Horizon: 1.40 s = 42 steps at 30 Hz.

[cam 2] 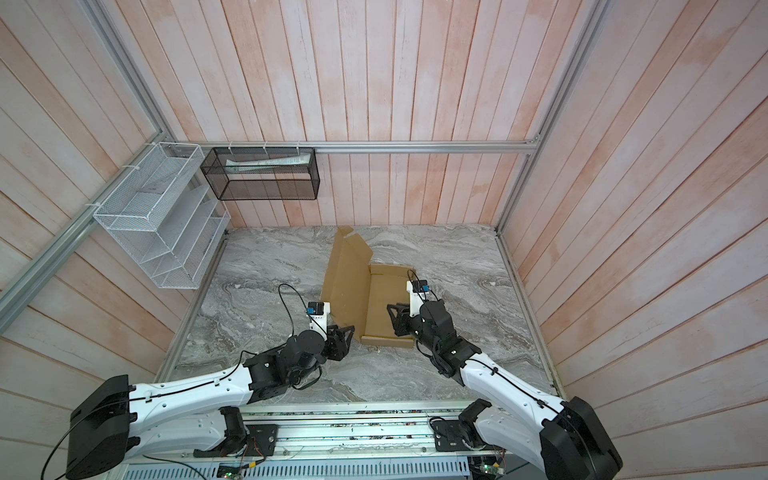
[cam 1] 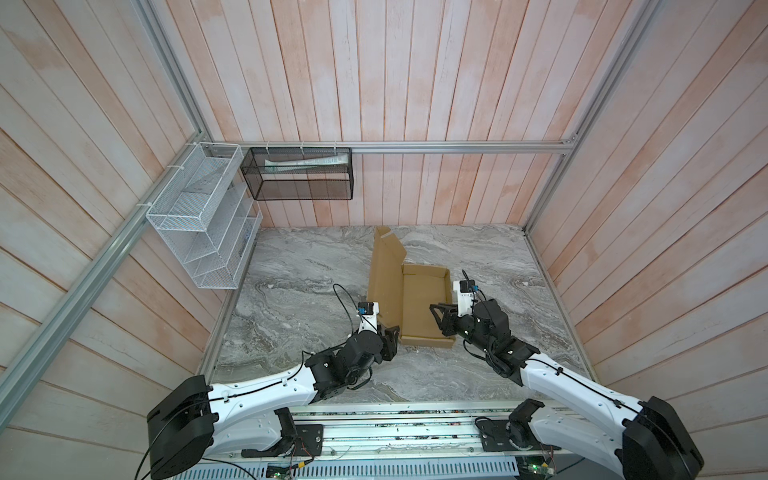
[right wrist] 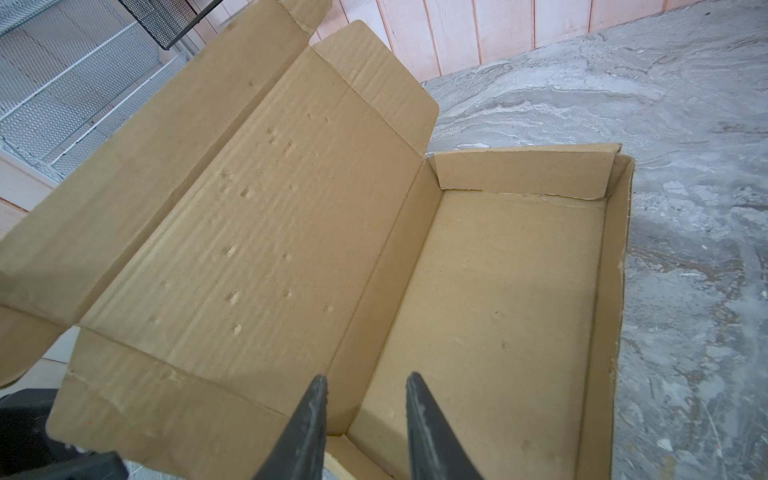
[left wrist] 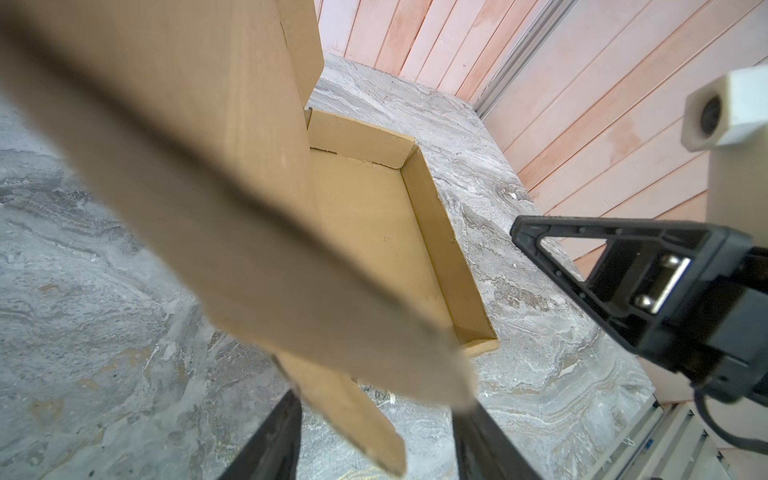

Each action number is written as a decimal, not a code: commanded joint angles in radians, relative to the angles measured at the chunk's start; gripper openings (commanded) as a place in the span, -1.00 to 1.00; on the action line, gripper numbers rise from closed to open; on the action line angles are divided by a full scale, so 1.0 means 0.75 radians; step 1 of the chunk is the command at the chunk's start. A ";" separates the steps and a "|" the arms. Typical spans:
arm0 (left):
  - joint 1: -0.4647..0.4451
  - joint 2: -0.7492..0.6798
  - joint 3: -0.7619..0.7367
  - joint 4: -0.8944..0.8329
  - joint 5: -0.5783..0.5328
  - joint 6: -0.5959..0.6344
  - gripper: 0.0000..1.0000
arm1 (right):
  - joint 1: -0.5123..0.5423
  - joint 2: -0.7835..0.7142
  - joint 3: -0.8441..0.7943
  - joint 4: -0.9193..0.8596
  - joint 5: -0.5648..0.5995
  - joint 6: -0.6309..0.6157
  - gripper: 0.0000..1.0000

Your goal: Fold the paper box

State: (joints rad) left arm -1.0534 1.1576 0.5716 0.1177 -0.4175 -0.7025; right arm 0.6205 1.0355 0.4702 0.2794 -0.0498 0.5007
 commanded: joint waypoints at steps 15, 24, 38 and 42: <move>0.047 -0.002 0.018 0.056 -0.063 0.107 -0.10 | -0.007 0.020 -0.016 0.047 -0.025 -0.007 -0.32; 0.066 -0.009 0.003 0.097 -0.074 0.189 -0.31 | -0.008 0.032 0.011 0.032 -0.026 -0.017 -0.32; 0.120 -0.014 -0.008 0.137 -0.047 0.340 -0.63 | -0.009 0.065 0.050 0.003 -0.026 -0.033 -0.32; 0.178 -0.008 -0.012 0.145 -0.025 0.375 -0.74 | -0.009 0.087 0.081 -0.020 -0.022 -0.055 -0.32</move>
State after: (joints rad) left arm -0.9466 1.1576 0.5713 0.2024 -0.4480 -0.4660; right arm 0.6182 1.0893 0.4881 0.2829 -0.0628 0.4854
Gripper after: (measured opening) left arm 0.136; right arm 0.338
